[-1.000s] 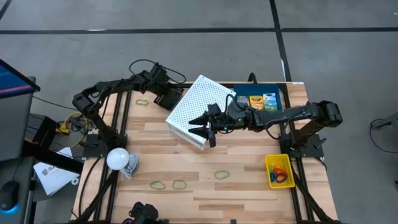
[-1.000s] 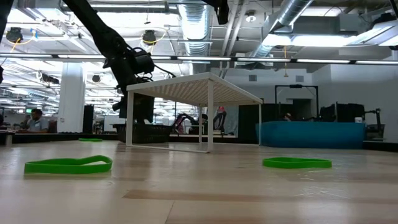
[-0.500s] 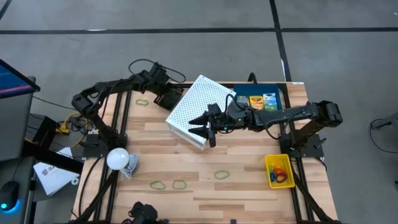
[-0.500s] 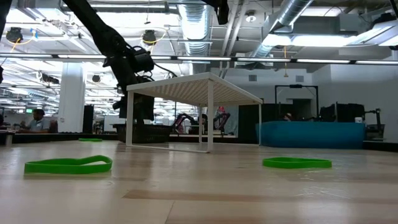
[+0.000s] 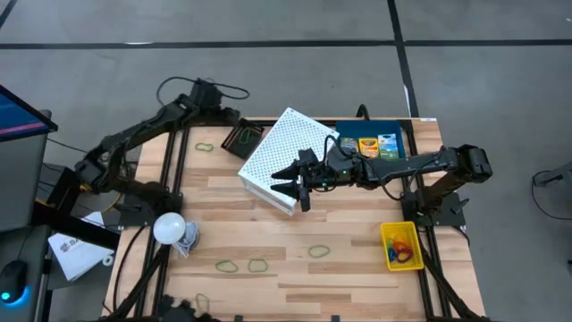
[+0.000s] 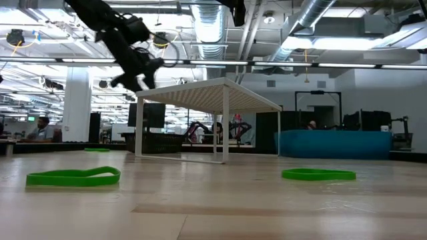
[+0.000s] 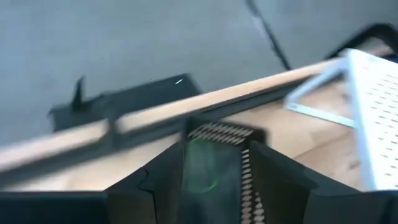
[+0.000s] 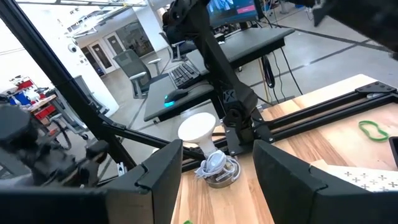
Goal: Pick & Place Office Desk Supplies
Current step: Put the green rubber band into the black bin
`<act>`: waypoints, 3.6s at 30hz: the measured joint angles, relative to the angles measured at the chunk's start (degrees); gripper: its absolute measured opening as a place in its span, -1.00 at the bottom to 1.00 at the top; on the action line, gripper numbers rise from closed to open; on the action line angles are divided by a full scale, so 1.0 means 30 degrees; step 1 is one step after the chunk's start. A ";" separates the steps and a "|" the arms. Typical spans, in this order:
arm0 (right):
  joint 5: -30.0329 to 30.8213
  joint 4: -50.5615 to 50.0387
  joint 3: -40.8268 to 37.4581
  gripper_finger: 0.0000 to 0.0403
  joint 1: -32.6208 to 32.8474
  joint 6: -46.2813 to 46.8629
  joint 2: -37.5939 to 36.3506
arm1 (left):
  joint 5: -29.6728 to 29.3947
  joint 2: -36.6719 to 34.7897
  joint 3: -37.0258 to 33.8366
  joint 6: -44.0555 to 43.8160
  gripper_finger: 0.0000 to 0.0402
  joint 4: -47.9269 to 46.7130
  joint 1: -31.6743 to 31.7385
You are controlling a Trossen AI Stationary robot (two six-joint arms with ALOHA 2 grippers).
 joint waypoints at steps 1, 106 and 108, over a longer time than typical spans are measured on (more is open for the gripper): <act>0.0000 -0.0007 0.0000 -0.04 0.0000 -0.0025 0.0000 | -0.0020 -0.0269 0.0000 -0.0424 -0.14 -0.0732 0.0354; -0.0004 -0.2754 -0.0007 -0.04 -0.0153 -0.0685 -0.0007 | 0.2061 0.2639 -0.6562 -3.2298 -0.10 0.0339 0.3861; -0.0004 -0.2747 -0.0007 -0.04 -0.0153 -0.0703 -0.0007 | 0.2155 0.2650 -0.6477 -3.2736 -0.10 0.0549 0.3853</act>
